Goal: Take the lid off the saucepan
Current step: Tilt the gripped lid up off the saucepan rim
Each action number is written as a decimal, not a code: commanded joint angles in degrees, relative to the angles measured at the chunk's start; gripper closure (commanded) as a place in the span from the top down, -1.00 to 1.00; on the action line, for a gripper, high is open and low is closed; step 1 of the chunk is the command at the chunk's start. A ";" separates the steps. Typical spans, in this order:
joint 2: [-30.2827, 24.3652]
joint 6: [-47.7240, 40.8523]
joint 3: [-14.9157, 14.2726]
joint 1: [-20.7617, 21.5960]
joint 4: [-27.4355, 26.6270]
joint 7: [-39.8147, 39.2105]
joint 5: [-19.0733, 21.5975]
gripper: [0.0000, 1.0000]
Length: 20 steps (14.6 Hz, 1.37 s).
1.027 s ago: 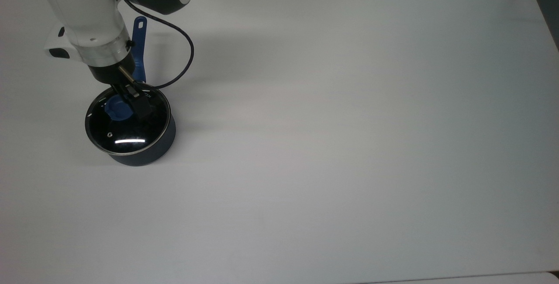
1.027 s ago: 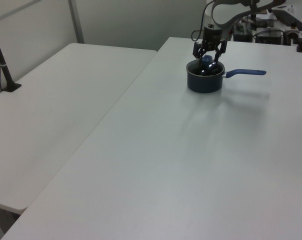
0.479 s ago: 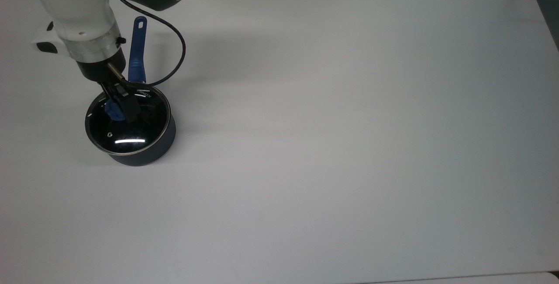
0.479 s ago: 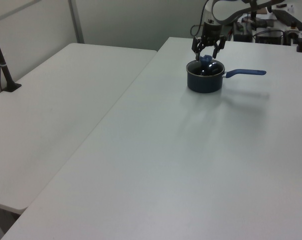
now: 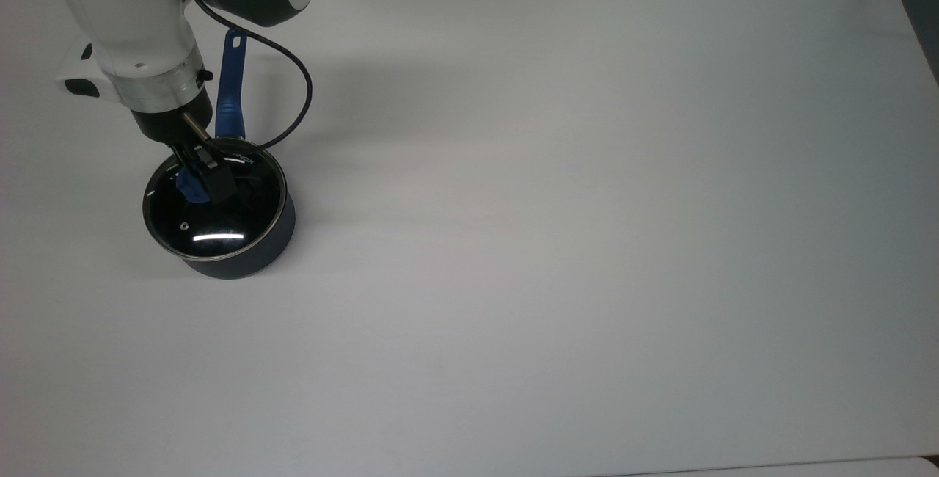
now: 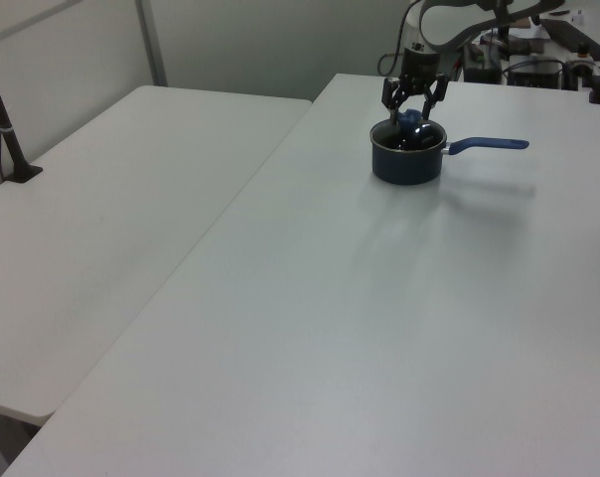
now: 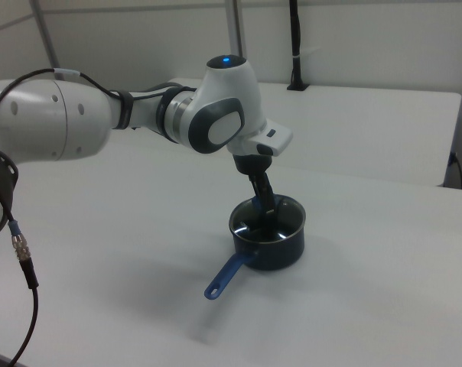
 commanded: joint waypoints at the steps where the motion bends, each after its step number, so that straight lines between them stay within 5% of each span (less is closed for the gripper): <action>1: 0.55 0.56 -0.28 0.69 0.50 0.83 -1.22 0.64; 8: 0.63 0.56 -0.28 0.51 0.68 0.92 -1.04 0.04; 20: -1.91 -1.97 -0.28 0.07 1.91 0.48 -0.25 0.04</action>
